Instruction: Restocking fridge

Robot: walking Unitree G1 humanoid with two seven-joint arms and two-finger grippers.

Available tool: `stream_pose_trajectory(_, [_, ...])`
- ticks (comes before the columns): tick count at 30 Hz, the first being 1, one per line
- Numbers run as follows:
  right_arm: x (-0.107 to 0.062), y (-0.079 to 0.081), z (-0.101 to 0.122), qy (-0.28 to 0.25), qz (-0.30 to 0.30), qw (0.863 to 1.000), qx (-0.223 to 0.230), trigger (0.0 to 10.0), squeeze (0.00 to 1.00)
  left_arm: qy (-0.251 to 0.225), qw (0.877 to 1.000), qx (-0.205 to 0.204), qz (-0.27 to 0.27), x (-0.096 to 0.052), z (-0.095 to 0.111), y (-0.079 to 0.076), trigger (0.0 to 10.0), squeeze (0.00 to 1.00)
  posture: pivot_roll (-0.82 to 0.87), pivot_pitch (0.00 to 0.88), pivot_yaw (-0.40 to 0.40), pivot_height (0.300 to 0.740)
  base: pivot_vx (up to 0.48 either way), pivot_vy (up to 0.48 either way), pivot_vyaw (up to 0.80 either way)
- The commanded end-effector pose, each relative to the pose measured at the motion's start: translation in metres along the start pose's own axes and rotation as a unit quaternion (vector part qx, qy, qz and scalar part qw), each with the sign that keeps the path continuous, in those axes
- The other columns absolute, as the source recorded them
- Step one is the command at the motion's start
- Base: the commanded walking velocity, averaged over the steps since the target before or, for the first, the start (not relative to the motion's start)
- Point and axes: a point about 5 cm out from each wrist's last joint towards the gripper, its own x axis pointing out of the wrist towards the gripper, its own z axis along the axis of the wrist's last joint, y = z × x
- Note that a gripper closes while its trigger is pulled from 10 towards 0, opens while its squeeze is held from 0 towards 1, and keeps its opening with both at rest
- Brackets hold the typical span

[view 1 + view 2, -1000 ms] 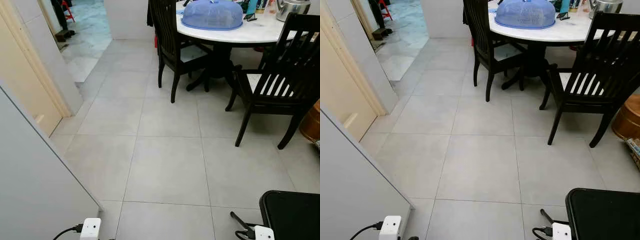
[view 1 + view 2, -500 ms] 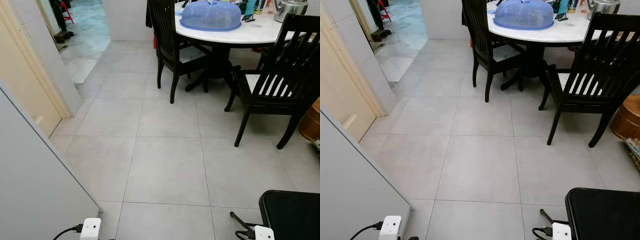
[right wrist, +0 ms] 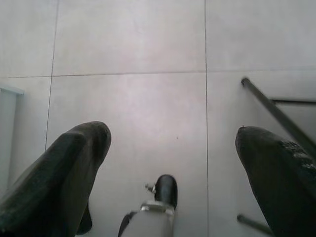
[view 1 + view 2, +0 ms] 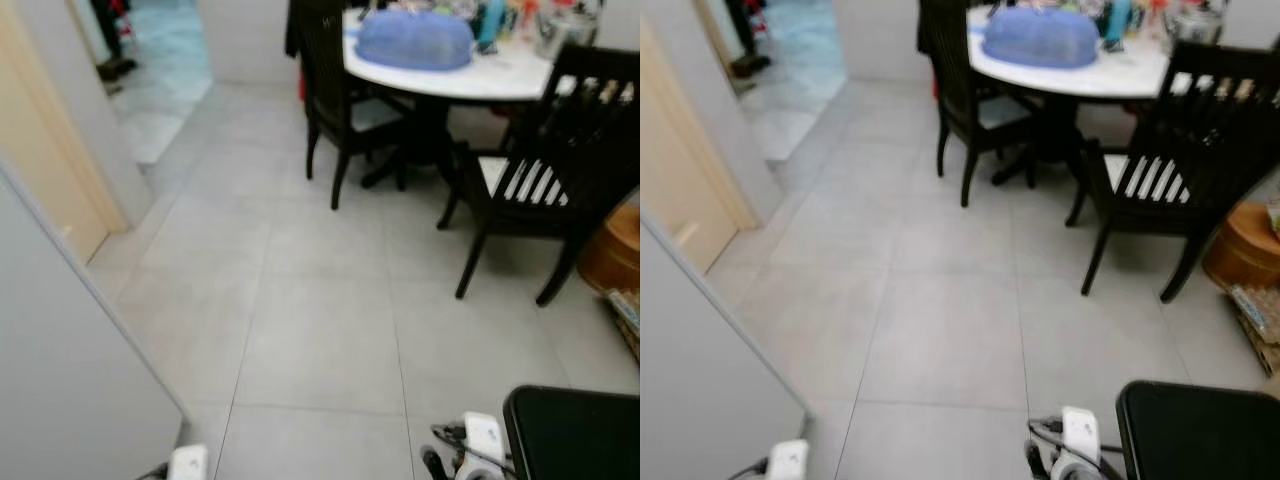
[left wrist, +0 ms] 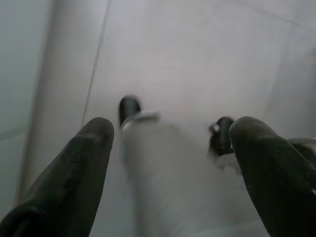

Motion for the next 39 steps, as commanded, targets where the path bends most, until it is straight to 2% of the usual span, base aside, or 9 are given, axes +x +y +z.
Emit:
stream_pose_trajectory(1, [-0.003,-0.007,-0.015,0.024,-0.01,1.0,0.007,10.0,0.0,-0.004,1.0,-0.005,0.012,-0.001,0.005,0.01,10.0,0.0,-0.02,0.0,-0.042,0.74,0.0,0.0,0.0])
stream_pose_trajectory(17, [-0.002,-0.005,-0.013,0.028,-0.036,0.999,0.007,10.0,0.0,-0.019,0.999,0.025,0.014,-0.002,0.013,0.015,10.0,0.0,-0.04,0.0,-0.007,0.74,0.0,0.0,0.0])
stream_pose_trajectory(20, [-0.002,-0.007,-0.007,0.023,-0.045,0.996,-0.068,10.0,0.0,-0.019,0.998,0.05,0.01,-0.002,0.015,0.015,10.0,0.0,-0.04,0.0,0.0,0.74,0.0,0.0,0.0])
stream_pose_trajectory(24, [-0.001,-0.006,-0.004,0.02,-0.037,0.994,-0.103,10.0,0.0,-0.024,0.998,0.054,0.01,-0.002,0.016,0.016,10.0,0.0,-0.05,0.0,0.003,0.74,0.0,0.0,0.0])
stream_pose_trajectory(33, [-0.001,-0.007,-0.008,0.027,-0.066,0.995,-0.064,10.0,0.0,-0.027,0.998,0.054,0.014,-0.002,0.018,0.017,10.0,0.0,-0.05,0.0,-0.005,0.74,0.0,0.0,0.0])
stream_pose_trajectory(34, [-0.002,-0.009,-0.011,0.021,-0.097,0.995,0.003,10.0,0.0,-0.026,0.998,0.055,0.013,-0.002,0.018,0.016,10.0,0.0,-0.06,0.0,-0.003,0.74,0.0,0.0,0.0])
stream_pose_trajectory(35, [-0.002,-0.009,-0.011,0.021,-0.097,0.995,0.003,10.0,0.0,-0.026,0.998,0.055,0.013,-0.002,0.018,0.016,10.0,0.0,-0.06,0.0,-0.003,0.74,0.0,0.0,0.0])
stream_pose_trajectory(36, [-0.002,-0.01,-0.013,0.015,-0.109,0.993,0.044,10.0,0.0,-0.024,0.998,0.056,0.012,-0.002,0.017,0.015,10.0,0.0,-0.05,0.0,-0.003,0.74,0.0,0.0,0.0])
stream_pose_trajectory(39, [-0.002,-0.009,-0.012,0.014,-0.103,0.994,0.042,10.0,0.0,-0.023,0.998,0.059,0.01,-0.001,0.017,0.015,10.0,0.0,-0.06,0.0,-0.002,0.74,0.0,0.0,0.0])
